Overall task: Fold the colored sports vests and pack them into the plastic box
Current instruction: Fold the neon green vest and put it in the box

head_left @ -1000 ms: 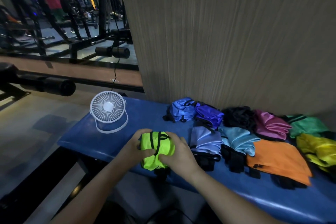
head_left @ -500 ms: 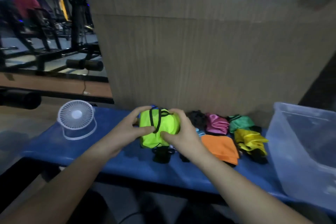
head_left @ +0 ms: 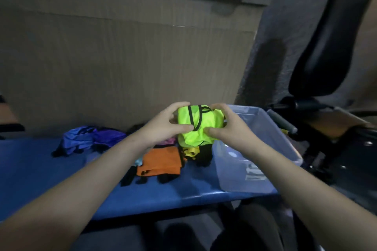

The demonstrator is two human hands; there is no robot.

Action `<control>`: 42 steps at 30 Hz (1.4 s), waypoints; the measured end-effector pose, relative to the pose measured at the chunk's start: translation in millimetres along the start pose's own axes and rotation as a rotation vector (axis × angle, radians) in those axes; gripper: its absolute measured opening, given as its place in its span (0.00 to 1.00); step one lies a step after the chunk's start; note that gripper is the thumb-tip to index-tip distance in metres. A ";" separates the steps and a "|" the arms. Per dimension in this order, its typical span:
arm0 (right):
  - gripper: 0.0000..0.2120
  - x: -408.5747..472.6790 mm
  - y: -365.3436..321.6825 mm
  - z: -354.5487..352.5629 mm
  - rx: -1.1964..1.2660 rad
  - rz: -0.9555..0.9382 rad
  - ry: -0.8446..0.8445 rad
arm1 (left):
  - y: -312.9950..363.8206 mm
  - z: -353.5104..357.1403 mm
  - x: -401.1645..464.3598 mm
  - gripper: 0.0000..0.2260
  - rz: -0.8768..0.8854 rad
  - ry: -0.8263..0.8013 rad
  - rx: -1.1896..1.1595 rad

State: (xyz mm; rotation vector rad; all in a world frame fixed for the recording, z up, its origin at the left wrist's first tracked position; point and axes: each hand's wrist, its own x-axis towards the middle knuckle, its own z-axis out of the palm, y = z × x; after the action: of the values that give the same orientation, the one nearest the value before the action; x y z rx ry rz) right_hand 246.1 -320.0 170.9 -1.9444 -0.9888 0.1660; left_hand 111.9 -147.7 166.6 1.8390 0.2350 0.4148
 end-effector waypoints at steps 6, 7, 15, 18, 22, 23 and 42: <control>0.26 16.0 42.8 -71.2 0.009 0.066 0.066 | 15.7 66.4 65.2 0.27 0.029 -0.066 -0.003; 0.26 20.6 51.5 -81.9 0.021 0.084 0.073 | 16.8 76.8 78.1 0.27 0.026 -0.074 -0.003; 0.26 64.0 106.1 -106.8 0.078 0.174 0.060 | 0.7 109.1 145.7 0.26 -0.019 -0.102 0.080; 0.26 85.7 122.6 -99.6 0.060 0.201 0.022 | -7.7 106.6 162.6 0.26 -0.045 -0.102 0.196; 0.29 100.3 140.0 -85.3 -0.063 0.258 -0.057 | -16.3 104.3 175.9 0.29 -0.099 -0.063 0.688; 0.29 100.7 142.4 -82.6 -0.091 0.246 -0.053 | -16.5 103.7 176.1 0.29 -0.096 -0.041 0.770; 0.30 71.8 26.7 -12.5 -0.100 0.004 -0.169 | -23.8 12.6 76.6 0.20 -0.032 0.098 0.633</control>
State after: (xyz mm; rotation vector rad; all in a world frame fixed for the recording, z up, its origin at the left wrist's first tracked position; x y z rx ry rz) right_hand 315.3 -285.2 176.0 -2.0489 -1.1221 0.2918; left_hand 188.3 -123.6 153.2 2.4303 0.5059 0.4388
